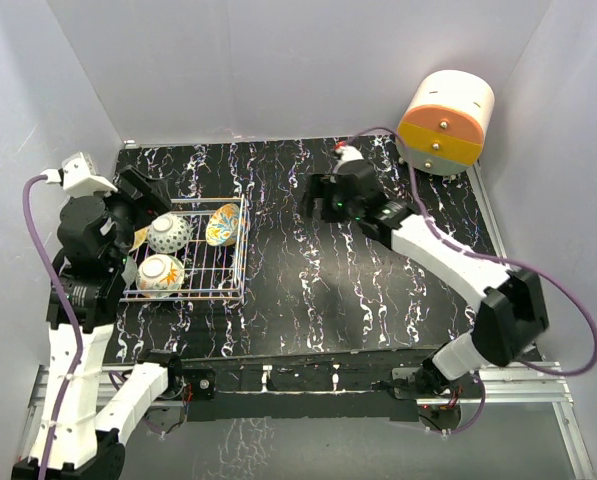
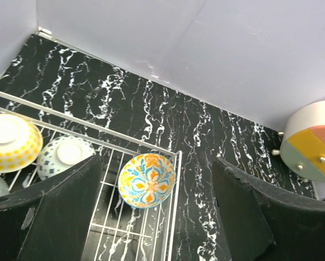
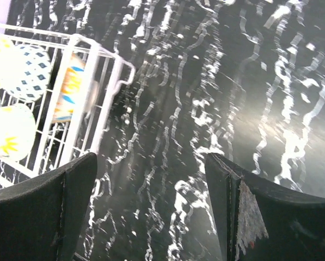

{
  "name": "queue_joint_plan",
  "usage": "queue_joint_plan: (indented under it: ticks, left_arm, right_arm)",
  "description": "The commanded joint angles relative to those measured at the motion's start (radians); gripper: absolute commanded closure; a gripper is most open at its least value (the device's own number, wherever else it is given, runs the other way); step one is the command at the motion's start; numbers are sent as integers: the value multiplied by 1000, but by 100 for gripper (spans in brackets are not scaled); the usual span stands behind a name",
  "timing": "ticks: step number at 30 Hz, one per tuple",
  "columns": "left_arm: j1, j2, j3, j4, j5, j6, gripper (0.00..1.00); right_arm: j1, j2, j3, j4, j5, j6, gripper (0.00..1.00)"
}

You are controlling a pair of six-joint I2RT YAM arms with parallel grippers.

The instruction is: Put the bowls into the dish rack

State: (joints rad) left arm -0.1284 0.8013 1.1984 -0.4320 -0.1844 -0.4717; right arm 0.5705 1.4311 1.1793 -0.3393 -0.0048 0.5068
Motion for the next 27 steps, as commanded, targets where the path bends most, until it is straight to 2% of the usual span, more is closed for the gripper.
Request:
queue_joint_plan:
  ticks: [1,6,12,14,19,22,27]
  left_arm:
    - [0,-27,55,-154,-56,72,20]
    - [0,-50,98,-189,-58,93,20]
    - [-1,-124,155,-211,-215,129,20]
    - [-2,-141,173,-212,-263,150,20]
    - [-2,-154,210,-234,-271,154,19]
    - [-2,-168,214,-236,-269,156,19]
    - [-2,-186,218,-249,-266,148,19]
  right_arm:
    - [116,162,215,-21,82,-33,18]
    - [255,368,487,-126,184,-141,19]
    - [302,401,533,-52,111,-265,25]
    - [319,424,574,-47,81,-319,30]
    - [391,514,737,-91,118,-455,33]
    - [426,603,874,-164,114,-528,33]
    - [457,803,1180,-385,97,-607,37]
